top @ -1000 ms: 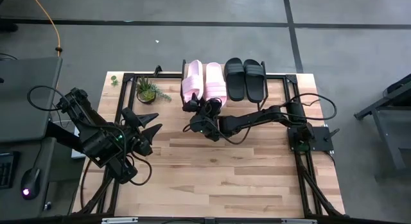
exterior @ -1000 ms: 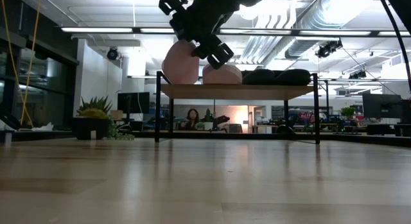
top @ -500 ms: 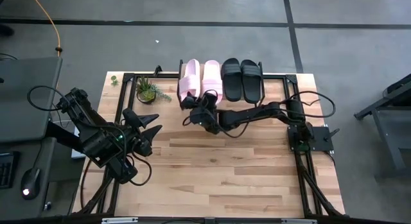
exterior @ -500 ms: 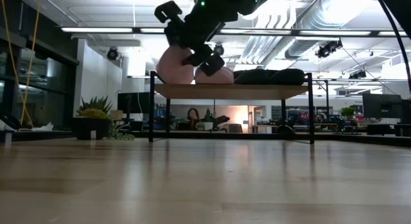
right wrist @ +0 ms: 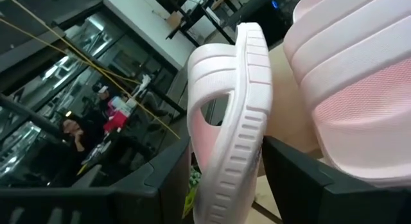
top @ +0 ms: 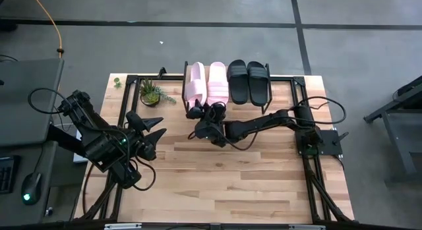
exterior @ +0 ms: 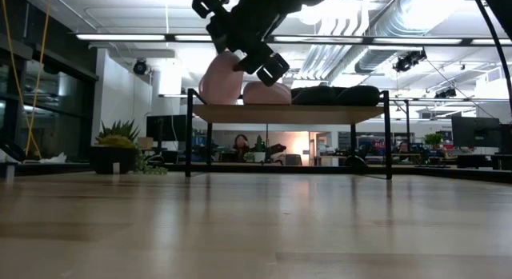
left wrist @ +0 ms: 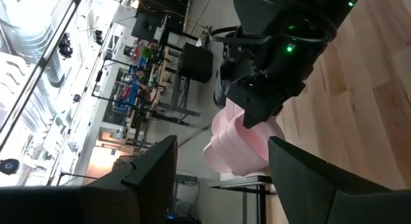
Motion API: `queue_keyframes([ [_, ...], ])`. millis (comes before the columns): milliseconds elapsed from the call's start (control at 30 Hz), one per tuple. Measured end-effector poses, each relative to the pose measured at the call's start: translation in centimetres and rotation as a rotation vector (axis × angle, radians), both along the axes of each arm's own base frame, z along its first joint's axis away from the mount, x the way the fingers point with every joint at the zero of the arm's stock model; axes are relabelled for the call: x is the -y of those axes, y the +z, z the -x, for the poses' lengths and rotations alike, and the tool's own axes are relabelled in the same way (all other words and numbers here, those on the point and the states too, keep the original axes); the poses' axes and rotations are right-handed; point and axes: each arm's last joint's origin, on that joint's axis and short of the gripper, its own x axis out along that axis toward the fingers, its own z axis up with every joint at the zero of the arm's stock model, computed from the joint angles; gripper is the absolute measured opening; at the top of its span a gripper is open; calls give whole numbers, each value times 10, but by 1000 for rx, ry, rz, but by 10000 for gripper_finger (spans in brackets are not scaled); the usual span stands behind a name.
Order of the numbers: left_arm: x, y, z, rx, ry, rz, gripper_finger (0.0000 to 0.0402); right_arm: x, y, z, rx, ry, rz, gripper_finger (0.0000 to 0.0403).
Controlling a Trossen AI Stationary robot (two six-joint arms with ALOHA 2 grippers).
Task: Pick and place slides into the shelf
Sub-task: Put the pink slipper on the shelf
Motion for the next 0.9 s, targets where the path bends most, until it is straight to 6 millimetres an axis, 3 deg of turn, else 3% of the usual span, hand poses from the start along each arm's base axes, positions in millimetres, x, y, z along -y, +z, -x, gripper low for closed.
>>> queue_keyframes([
  [467, 0, -1, 0, -27, -4, 29, 225, -4, 1, 1, -102, -15, 63, 181],
  [900, 0, -1, 0, -27, -4, 29, 225, -38, 3, 9, -272, -78, 195, 181],
])
